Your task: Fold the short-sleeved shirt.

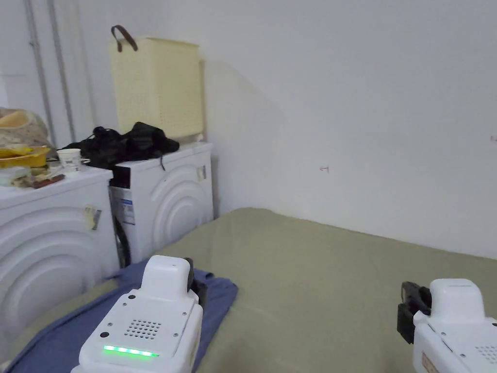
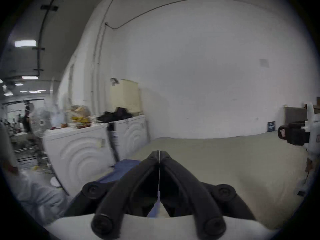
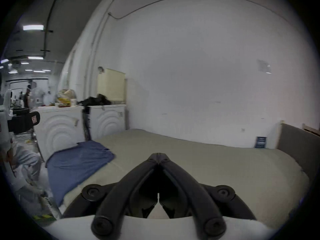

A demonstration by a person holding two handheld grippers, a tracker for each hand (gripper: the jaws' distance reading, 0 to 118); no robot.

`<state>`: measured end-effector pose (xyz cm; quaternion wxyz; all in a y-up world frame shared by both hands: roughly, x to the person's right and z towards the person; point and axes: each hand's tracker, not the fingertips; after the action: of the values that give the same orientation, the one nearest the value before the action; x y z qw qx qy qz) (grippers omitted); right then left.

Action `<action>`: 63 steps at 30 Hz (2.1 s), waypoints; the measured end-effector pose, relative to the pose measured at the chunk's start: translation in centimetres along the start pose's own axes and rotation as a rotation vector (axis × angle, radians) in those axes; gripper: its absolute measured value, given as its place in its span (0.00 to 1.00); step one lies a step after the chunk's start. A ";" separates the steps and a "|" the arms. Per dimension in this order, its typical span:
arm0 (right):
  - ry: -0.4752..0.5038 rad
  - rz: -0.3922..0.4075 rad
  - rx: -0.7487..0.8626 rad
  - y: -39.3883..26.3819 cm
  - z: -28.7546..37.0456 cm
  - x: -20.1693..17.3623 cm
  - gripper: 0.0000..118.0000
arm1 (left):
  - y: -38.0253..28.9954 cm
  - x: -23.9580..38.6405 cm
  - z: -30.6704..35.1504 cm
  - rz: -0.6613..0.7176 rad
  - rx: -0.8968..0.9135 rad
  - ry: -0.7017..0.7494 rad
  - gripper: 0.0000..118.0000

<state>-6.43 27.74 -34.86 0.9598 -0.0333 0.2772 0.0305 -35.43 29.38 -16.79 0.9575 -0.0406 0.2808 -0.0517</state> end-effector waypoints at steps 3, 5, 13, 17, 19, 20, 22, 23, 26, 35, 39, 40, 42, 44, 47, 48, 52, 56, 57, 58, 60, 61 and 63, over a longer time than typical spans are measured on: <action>0.092 0.010 0.004 -0.1 -1.6 -3.4 0.00 | -0.7 -3.7 1.2 0.029 -0.022 0.062 0.01; 0.116 0.017 0.005 -0.2 -2.2 -5.0 0.00 | -1.0 -5.5 1.7 0.054 -0.036 0.104 0.01; 0.130 0.030 -0.040 -2.3 -4.2 -4.0 0.00 | -1.5 -5.0 -0.8 0.031 -0.134 0.109 0.01; 0.076 0.036 -0.083 -3.9 -4.8 -0.6 0.00 | -1.5 -4.9 -8.5 -0.007 -0.241 -0.010 0.01; 0.027 0.063 -0.099 -4.6 -5.3 0.9 0.00 | -1.2 -5.2 -13.3 -0.137 -0.372 -0.112 0.01; 0.011 0.072 -0.106 -4.9 -5.7 1.7 0.00 | -0.9 -4.9 -15.8 -0.196 -0.427 -0.154 0.01; -0.029 0.082 -0.121 -5.9 -6.4 3.3 0.00 | -1.0 -5.7 -22.5 -0.271 -0.580 -0.200 0.01; -0.039 0.078 -0.133 -6.3 -6.9 3.6 0.00 | -0.9 -5.6 -25.2 -0.293 -0.657 -0.224 0.01; -0.064 0.055 -0.163 -7.8 -7.6 5.2 0.00 | -0.8 -4.4 -31.6 -0.216 -0.873 -0.236 0.01; -0.043 0.067 -0.222 -10.4 -9.2 5.5 0.00 | -11.8 -0.9 -42.2 -0.012 -1.225 -0.210 0.51; -0.018 0.146 -0.214 -10.5 -9.6 4.9 0.00 | -16.2 -2.5 -46.2 0.139 -1.273 -0.179 0.93; -0.013 0.165 -0.210 -10.5 -9.5 4.7 0.00 | -17.0 -2.8 -46.6 0.139 -1.268 -0.181 0.92; 0.001 0.181 -0.204 -10.6 -9.5 4.5 0.00 | -16.9 -2.1 -44.1 0.131 -1.260 -0.208 0.80; 0.001 0.192 -0.208 -10.6 -9.3 4.3 0.00 | -16.5 -1.8 -43.1 0.009 -1.209 -0.164 0.55; 0.005 0.172 -0.206 -10.5 -8.6 4.6 0.00 | -14.1 -1.9 -42.2 0.017 -1.153 -0.157 0.01; 0.001 0.164 -0.206 -10.4 -8.3 4.6 0.00 | -13.0 -1.9 -41.6 0.046 -1.168 -0.199 0.01; -0.024 0.121 -0.200 -9.6 -6.7 6.0 0.00 | -9.0 -2.6 -41.2 0.089 -1.088 -0.247 0.01; -0.091 0.082 -0.208 -8.4 -5.0 8.3 0.00 | -3.9 -1.8 -39.6 0.134 -0.971 -0.377 0.01; -0.112 0.072 -0.207 -8.1 -4.5 9.0 0.00 | -2.6 -1.2 -39.3 0.148 -0.948 -0.415 0.01; -0.140 0.051 -0.207 -7.8 -3.7 9.8 0.00 | -1.1 0.8 -37.9 0.139 -0.908 -0.457 0.01; -0.192 0.032 -0.197 -7.6 -2.0 11.4 0.00 | 1.8 4.0 -36.3 0.100 -0.844 -0.531 0.01; -0.227 0.029 -0.203 -7.5 -1.2 12.1 0.00 | 3.1 5.9 -35.4 0.087 -0.841 -0.578 0.01; -0.275 0.029 -0.214 -7.3 0.7 13.7 0.00 | 5.5 10.6 -33.4 0.061 -0.820 -0.676 0.01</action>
<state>6.03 21.12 -41.25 0.9791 -0.1268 0.1388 0.0778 -44.28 31.88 -51.04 0.9013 -0.4177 -0.0451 0.1059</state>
